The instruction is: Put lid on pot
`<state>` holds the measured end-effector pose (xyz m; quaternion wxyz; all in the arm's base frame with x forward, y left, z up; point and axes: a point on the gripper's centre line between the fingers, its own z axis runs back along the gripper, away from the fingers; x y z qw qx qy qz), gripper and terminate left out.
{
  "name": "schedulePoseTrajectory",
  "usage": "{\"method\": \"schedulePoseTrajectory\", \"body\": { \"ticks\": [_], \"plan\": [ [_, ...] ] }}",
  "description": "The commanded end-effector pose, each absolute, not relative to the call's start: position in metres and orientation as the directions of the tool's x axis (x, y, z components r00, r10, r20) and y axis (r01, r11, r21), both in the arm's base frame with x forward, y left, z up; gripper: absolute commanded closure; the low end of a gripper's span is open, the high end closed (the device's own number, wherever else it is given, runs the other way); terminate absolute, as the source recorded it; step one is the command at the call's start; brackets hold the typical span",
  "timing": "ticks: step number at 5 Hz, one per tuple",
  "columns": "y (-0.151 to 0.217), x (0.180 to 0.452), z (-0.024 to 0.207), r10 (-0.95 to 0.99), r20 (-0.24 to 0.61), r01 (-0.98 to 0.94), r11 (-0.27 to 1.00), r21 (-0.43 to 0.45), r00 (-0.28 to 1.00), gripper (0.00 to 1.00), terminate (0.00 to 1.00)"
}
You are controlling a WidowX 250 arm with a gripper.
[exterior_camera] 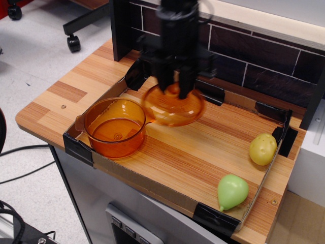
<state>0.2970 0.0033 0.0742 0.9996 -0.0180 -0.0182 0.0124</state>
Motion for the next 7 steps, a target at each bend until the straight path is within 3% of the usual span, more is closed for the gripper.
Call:
{"method": "schedulePoseTrajectory", "body": {
  "ticks": [1,7],
  "plan": [
    [0.031,0.289,0.093,-0.022,0.121,0.027,0.999,-0.039,0.992,1.0,0.0],
    [0.06,0.263,0.065,-0.111,0.117,0.111,0.994,0.01,0.987,1.0,0.0]
  ]
}}
